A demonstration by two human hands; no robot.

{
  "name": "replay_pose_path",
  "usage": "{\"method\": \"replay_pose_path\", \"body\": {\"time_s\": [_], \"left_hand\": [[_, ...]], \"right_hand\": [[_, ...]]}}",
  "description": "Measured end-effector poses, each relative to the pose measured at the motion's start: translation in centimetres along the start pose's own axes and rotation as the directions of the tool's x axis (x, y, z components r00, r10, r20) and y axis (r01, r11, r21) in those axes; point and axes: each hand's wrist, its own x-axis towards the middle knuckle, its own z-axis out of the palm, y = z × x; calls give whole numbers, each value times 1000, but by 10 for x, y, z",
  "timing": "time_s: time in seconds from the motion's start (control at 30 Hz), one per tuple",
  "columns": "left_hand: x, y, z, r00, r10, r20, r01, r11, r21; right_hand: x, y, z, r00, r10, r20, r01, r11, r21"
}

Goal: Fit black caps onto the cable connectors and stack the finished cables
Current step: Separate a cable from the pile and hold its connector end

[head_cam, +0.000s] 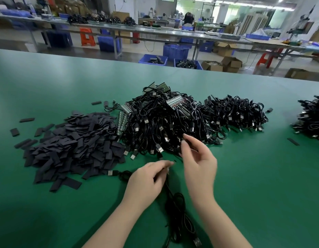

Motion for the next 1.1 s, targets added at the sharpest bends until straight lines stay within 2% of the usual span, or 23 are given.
{"method": "replay_pose_path", "body": {"time_s": [0.07, 0.2, 0.4, 0.5, 0.73, 0.87, 1.1], "left_hand": [[1, -5, 1, 998, -4, -67, 0, 999, -45], [0, -10, 1, 989, 20, -145, -32, 996, -80], [-1, -5, 0, 999, 22, -25, -26, 989, -147], [-3, -3, -2, 1000, 8, -6, -8, 988, -152], [-1, -5, -2, 1000, 3, -10, -4, 996, -93], [-1, -4, -3, 999, 33, -25, -35, 996, -86], [-2, -3, -4, 1000, 16, 2, -15, 997, -79]], "right_hand": [[0, 13, -19, 993, 115, 9, -114, 993, -12], [-11, 26, -29, 966, 245, 79, -244, 969, -29], [-22, 25, -25, 928, 322, 185, -345, 933, 106], [-21, 26, -29, 925, 333, 182, -361, 921, 146], [-20, 31, -31, 922, 338, 187, -362, 925, 114], [-19, 30, -34, 907, 331, 262, -378, 913, 156], [-18, 32, -34, 903, 309, 300, -369, 914, 168]]}}
